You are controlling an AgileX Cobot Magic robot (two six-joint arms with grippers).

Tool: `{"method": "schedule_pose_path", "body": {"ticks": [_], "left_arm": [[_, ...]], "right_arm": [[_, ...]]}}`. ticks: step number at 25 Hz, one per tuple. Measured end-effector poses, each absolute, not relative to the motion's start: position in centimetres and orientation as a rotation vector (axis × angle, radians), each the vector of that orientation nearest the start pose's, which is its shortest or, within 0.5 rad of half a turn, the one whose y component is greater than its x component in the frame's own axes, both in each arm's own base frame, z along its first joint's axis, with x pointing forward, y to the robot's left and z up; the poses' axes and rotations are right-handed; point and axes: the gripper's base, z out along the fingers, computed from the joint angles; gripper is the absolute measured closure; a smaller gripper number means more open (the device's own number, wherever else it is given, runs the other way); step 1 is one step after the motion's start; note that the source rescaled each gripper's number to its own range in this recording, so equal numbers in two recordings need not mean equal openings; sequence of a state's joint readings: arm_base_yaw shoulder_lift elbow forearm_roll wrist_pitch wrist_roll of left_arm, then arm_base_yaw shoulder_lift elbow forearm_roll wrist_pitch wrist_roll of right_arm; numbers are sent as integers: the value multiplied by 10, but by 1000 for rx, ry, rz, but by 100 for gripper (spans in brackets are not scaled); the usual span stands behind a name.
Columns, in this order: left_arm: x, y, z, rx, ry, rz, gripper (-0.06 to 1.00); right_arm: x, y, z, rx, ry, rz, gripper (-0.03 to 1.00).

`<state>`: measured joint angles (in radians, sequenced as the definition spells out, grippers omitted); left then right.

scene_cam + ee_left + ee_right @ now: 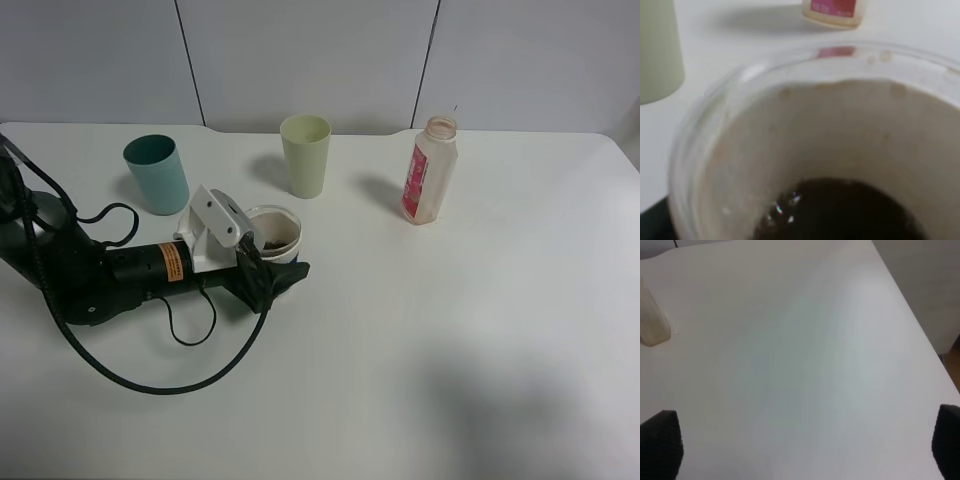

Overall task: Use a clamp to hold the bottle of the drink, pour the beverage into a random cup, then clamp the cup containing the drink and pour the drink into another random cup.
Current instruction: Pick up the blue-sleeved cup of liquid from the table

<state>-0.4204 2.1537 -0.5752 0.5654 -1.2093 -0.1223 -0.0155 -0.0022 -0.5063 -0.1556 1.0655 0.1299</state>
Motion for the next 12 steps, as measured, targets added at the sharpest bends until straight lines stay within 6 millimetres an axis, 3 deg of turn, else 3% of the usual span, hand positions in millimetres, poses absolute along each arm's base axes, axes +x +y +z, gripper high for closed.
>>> {"method": "schedule_pose_path", "body": {"ticks": [3,12], "left_arm": [[258,-166,63,842,1736,-723,92],[255,-169,63,896,1716,-754,94]], "right_arm": [[-7,-12,279,156,2027,-114,-3],[-7,-12,279,156,2027,-114,-3]]}}
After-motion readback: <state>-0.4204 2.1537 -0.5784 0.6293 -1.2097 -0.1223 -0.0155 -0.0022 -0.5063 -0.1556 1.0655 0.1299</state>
